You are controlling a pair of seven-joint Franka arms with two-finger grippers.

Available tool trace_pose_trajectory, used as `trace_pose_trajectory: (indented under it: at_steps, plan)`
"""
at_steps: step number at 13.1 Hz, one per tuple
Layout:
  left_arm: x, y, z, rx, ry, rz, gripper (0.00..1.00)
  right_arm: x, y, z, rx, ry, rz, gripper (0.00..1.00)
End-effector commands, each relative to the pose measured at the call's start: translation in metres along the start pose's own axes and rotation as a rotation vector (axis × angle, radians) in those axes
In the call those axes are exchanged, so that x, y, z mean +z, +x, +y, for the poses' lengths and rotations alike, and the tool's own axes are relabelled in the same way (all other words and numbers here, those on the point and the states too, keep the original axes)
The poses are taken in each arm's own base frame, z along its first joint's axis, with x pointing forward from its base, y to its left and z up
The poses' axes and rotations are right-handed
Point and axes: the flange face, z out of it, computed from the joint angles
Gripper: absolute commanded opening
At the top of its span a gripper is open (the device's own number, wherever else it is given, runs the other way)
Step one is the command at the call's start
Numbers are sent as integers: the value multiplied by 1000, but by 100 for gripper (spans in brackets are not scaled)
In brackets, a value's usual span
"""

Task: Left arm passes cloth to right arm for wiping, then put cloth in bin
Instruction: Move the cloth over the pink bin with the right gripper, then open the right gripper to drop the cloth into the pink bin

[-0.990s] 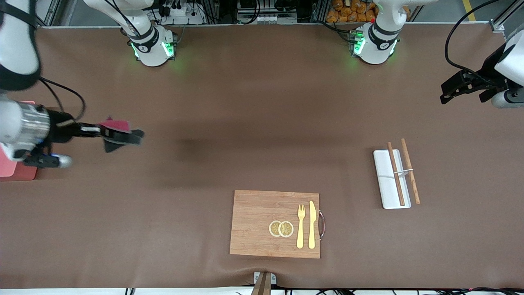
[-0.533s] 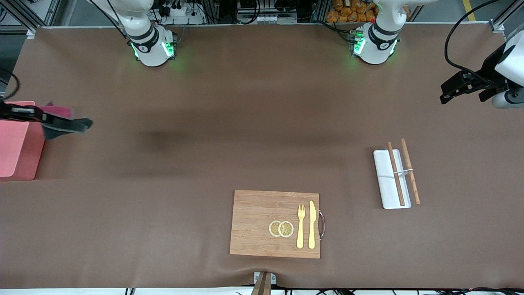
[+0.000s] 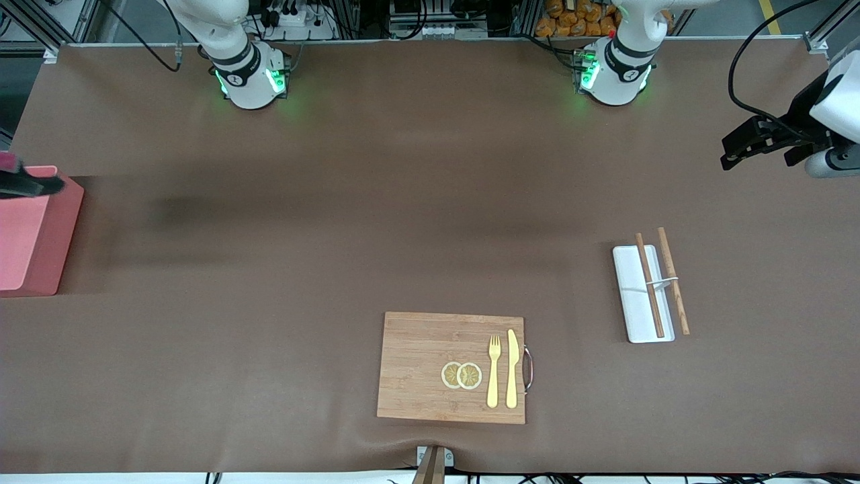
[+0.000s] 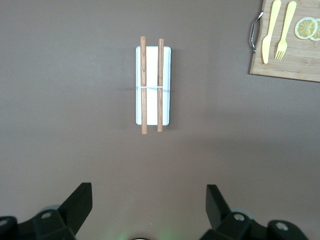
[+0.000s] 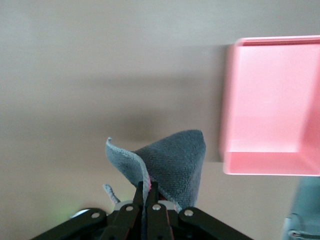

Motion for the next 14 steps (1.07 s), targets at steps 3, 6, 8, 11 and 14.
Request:
trace_pose_trajectory:
  at_steps: [3, 6, 8, 11, 14]
  plan:
    - [-4, -5, 8, -26, 6, 0, 100, 54, 15, 104, -42, -159, 22, 0]
    - [-2, -3, 6, -38, 9, -3, 100, 109, 34, 150, -68, -196, 60, 0]
    - [-2, -3, 5, -38, 9, -3, 100, 141, 40, 170, -83, -191, 62, 0]
    - [-1, 1, -1, -45, 21, 3, 100, 138, 36, 170, -69, -162, 85, 100]
    - [0, 1, -3, -47, 21, 1, 100, 87, 54, 100, -145, -138, 91, 100]
